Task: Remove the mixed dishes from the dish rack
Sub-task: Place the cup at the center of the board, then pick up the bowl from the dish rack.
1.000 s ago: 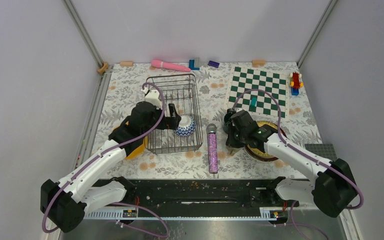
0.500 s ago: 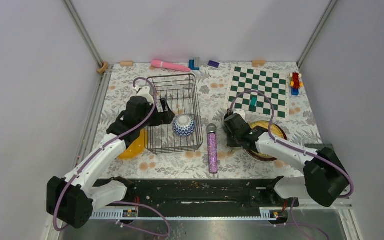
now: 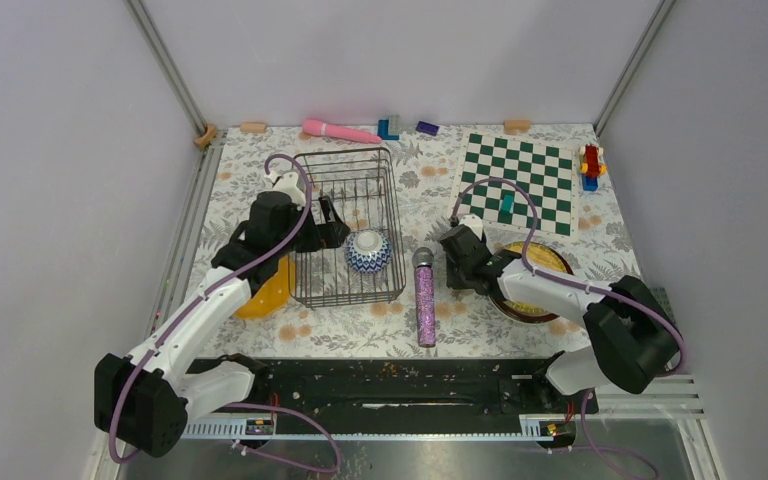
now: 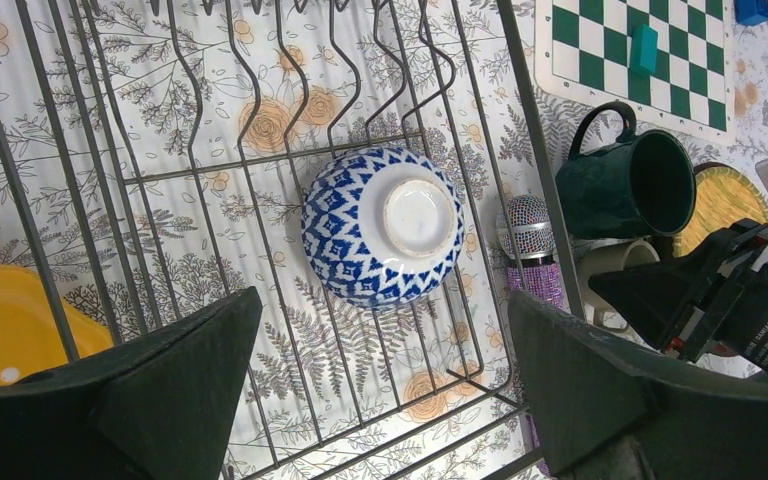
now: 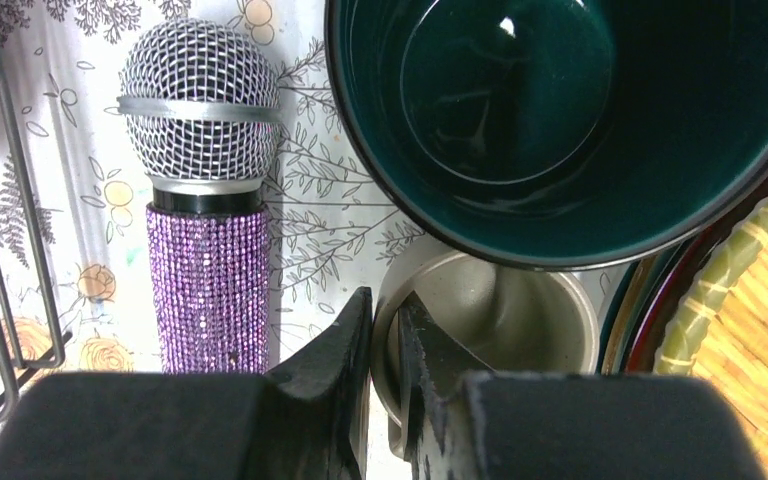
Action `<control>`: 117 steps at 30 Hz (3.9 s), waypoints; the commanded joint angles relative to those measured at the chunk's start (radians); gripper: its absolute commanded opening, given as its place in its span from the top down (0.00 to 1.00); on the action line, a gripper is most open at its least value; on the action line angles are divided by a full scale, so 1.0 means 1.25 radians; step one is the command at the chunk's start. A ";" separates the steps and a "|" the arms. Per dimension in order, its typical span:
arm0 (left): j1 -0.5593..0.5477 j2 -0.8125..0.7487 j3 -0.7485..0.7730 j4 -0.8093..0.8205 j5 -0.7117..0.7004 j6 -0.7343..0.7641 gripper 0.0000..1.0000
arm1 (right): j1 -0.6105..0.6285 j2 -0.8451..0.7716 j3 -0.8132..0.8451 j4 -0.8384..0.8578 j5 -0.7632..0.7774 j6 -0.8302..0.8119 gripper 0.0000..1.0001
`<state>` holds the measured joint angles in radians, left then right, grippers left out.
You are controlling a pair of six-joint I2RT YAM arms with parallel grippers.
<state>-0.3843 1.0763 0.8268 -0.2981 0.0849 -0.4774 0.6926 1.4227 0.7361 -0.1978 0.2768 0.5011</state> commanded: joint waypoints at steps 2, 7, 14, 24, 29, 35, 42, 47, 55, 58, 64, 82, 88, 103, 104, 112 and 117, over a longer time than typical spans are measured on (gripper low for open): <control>0.007 -0.014 0.015 0.033 0.026 -0.007 0.01 | 0.011 0.026 0.041 0.035 0.063 -0.008 0.92; 0.009 -0.010 0.013 0.038 0.036 -0.008 0.01 | 0.013 0.030 0.050 0.033 0.067 -0.014 0.86; 0.012 -0.012 0.013 0.034 0.040 -0.010 0.01 | 0.019 -0.023 0.046 0.004 0.058 -0.006 0.63; 0.014 -0.012 0.012 0.035 0.043 -0.014 0.01 | 0.019 -0.201 0.028 -0.044 0.007 -0.014 0.42; 0.015 -0.012 0.006 0.044 0.043 -0.024 0.01 | 0.019 -0.306 0.040 -0.005 -0.115 -0.082 0.04; 0.027 0.002 -0.009 0.056 0.020 -0.068 0.01 | 0.020 -0.291 0.098 0.052 -0.218 -0.126 0.00; 0.052 -0.039 -0.066 0.086 -0.046 -0.154 0.01 | 0.072 -0.103 0.296 -0.042 -0.266 -0.194 0.01; 0.052 -0.095 -0.090 0.074 -0.105 -0.168 0.01 | 0.142 0.059 0.467 -0.147 -0.182 -0.237 0.02; 0.052 -0.226 -0.123 0.010 -0.299 -0.217 0.01 | 0.172 0.299 0.689 -0.263 -0.117 -0.232 0.06; 0.052 -0.271 -0.135 -0.012 -0.364 -0.236 0.01 | 0.172 0.367 0.749 -0.288 -0.098 -0.227 0.07; 0.052 -0.321 -0.155 -0.016 -0.405 -0.244 0.01 | 0.174 0.452 0.809 -0.302 -0.089 -0.225 0.11; 0.053 -0.305 -0.151 -0.024 -0.413 -0.244 0.01 | 0.174 0.543 0.844 -0.298 -0.043 -0.228 0.33; 0.052 -0.303 -0.151 -0.024 -0.411 -0.244 0.01 | 0.174 0.545 0.838 -0.297 -0.035 -0.223 0.40; 0.052 -0.288 -0.149 -0.017 -0.398 -0.241 0.01 | 0.174 0.551 0.840 -0.296 -0.019 -0.222 0.54; 0.052 -0.287 -0.149 -0.017 -0.398 -0.241 0.01 | 0.174 0.550 0.840 -0.296 -0.017 -0.224 0.56; 0.052 -0.290 -0.148 -0.017 -0.393 -0.241 0.01 | 0.174 0.510 0.810 -0.269 -0.016 -0.225 0.83; 0.052 -0.292 -0.149 -0.017 -0.393 -0.242 0.01 | 0.174 0.458 0.771 -0.224 -0.031 -0.225 0.91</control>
<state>-0.3233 0.7166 0.6384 -0.3504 -0.4007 -0.7792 0.9024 2.0819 1.7264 -0.5213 0.2260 0.2214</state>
